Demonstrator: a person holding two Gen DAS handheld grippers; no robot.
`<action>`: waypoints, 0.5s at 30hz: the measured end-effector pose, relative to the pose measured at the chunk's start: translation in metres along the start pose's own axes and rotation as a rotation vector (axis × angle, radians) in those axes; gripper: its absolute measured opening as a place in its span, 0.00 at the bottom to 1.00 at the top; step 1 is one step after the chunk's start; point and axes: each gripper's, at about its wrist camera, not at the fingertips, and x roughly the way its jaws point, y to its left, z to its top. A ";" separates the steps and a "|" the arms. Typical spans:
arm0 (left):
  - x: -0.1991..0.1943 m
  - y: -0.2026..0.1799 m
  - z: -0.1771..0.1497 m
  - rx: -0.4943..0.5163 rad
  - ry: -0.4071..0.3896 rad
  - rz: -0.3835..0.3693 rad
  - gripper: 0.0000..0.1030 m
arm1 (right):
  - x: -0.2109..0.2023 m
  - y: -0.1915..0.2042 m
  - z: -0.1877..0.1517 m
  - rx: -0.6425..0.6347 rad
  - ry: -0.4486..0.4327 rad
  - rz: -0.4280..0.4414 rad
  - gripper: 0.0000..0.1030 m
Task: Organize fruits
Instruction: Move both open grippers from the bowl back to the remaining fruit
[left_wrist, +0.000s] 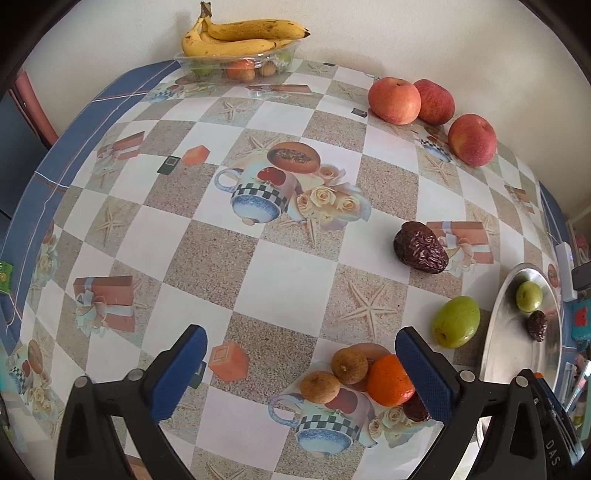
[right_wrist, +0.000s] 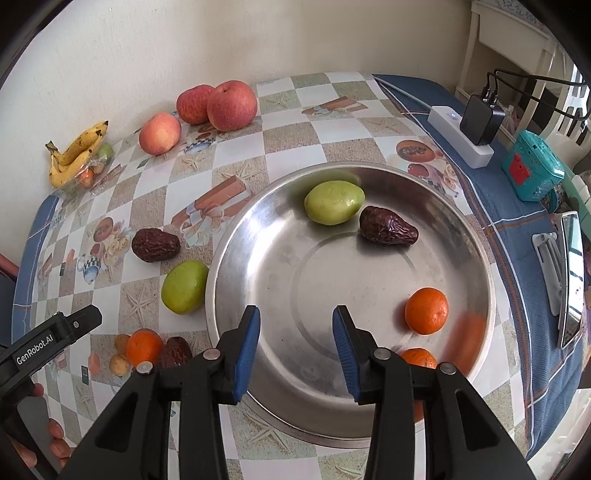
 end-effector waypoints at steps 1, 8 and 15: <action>0.000 0.000 0.000 -0.001 -0.001 0.003 1.00 | 0.001 0.000 0.000 -0.002 0.003 -0.003 0.47; 0.003 0.000 -0.002 0.007 0.010 0.011 1.00 | 0.011 0.005 -0.003 -0.031 0.047 -0.014 0.74; 0.007 -0.003 -0.003 0.028 0.028 0.017 1.00 | 0.016 0.011 -0.008 -0.067 0.057 -0.027 0.80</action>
